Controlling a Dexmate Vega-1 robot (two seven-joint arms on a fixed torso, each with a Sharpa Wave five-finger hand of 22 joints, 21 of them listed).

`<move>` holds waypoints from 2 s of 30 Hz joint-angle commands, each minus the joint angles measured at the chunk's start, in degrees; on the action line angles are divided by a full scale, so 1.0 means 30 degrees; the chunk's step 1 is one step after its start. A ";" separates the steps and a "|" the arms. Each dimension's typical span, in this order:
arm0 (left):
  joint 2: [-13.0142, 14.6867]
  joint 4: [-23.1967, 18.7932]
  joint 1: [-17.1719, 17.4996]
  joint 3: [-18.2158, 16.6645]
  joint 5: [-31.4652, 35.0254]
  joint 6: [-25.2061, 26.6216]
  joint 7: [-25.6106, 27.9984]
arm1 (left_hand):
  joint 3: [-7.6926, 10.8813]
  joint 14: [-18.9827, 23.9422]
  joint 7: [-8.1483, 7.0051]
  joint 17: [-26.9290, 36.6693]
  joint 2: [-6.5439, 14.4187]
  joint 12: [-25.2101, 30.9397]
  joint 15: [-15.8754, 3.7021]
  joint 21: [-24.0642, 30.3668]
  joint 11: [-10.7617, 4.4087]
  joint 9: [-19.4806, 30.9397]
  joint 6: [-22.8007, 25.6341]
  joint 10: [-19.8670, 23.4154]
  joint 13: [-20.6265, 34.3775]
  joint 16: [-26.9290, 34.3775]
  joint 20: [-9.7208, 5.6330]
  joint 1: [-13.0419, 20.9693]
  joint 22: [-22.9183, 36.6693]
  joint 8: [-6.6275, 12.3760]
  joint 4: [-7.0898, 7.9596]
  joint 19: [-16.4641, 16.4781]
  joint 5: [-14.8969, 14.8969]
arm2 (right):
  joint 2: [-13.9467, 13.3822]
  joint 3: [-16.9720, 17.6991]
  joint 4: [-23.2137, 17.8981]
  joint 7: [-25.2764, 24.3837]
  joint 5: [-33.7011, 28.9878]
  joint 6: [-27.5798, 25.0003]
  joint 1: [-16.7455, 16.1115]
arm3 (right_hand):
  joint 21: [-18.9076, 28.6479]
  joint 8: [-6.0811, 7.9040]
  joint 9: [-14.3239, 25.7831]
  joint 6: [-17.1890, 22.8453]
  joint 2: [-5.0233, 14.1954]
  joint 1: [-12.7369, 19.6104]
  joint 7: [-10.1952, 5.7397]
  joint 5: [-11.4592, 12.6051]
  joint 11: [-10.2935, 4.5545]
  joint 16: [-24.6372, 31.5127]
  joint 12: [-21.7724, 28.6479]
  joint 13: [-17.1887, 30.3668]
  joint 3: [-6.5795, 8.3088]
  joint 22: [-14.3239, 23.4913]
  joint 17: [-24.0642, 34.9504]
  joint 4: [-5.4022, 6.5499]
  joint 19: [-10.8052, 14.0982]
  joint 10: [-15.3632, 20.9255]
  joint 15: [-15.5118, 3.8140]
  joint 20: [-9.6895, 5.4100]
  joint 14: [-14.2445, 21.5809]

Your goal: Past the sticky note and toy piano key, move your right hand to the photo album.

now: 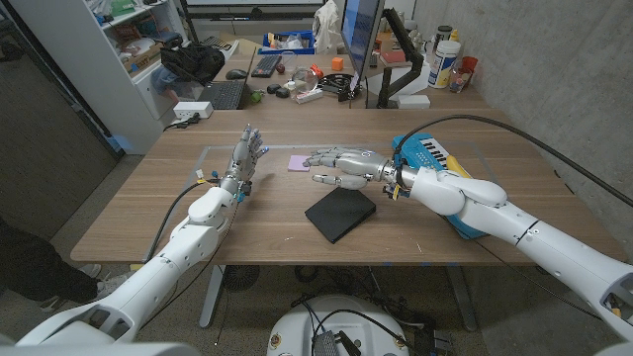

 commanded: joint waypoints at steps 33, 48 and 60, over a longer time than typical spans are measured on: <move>0.0022 -0.0004 0.0098 -0.0017 0.0007 -0.0003 0.0078 | -0.0119 -0.7610 -0.0117 0.0022 0.2417 0.0051 -0.0899 0.0119 -0.0010 0.0044 -0.5711 -0.5967 0.0062 0.0100 -0.1802 0.0013 0.0030 0.0071 -0.0029 -0.6798 0.0083 | -0.0133 -0.0812 -0.0215 0.0430 -0.1531 -0.0609 0.0422 | -0.0188 0.0081 0.0026 0.0437 0.0604 0.0299 0.0127 -0.0042 0.0061 0.0072 0.0079 0.0070 -0.0026 0.0068 0.0070 -0.0125 0.0258 0.0320 -0.0306 -0.1185 0.0139; 0.0132 -0.0347 0.0381 -0.0050 0.0063 0.0050 0.0308 | -0.0129 -0.7601 -0.0114 0.0022 0.2416 0.0055 -0.0868 0.0123 -0.0005 0.0044 -0.5709 -0.5960 0.0062 0.0102 -0.1798 0.0013 0.0029 0.0076 -0.0029 -0.6800 0.0093 | -0.0257 -0.1093 -0.0480 0.0759 -0.2062 -0.0880 0.0423 | -0.0223 0.0068 0.0027 0.0478 0.0605 0.0329 0.0120 -0.0039 0.0084 0.0070 0.0070 0.0070 -0.0032 0.0072 0.0070 -0.0136 0.0291 0.0336 -0.0318 -0.1196 0.0167; 0.0201 -0.0641 0.0518 -0.0076 0.0105 0.0081 0.0448 | -0.0135 -0.7596 -0.0100 0.0022 0.2419 0.0057 -0.0863 0.0125 0.0020 0.0043 -0.5715 -0.5954 0.0062 0.0104 -0.1789 0.0014 0.0028 0.0076 -0.0029 -0.6801 0.0102 | -0.0298 -0.1257 -0.0500 0.0762 -0.2548 -0.1054 0.0486 | -0.0244 0.0059 0.0027 0.0494 0.0607 0.0343 0.0122 -0.0038 0.0031 0.0067 0.0065 0.0071 -0.0037 0.0074 0.0072 -0.0138 0.0312 0.0346 -0.0326 -0.1197 0.0171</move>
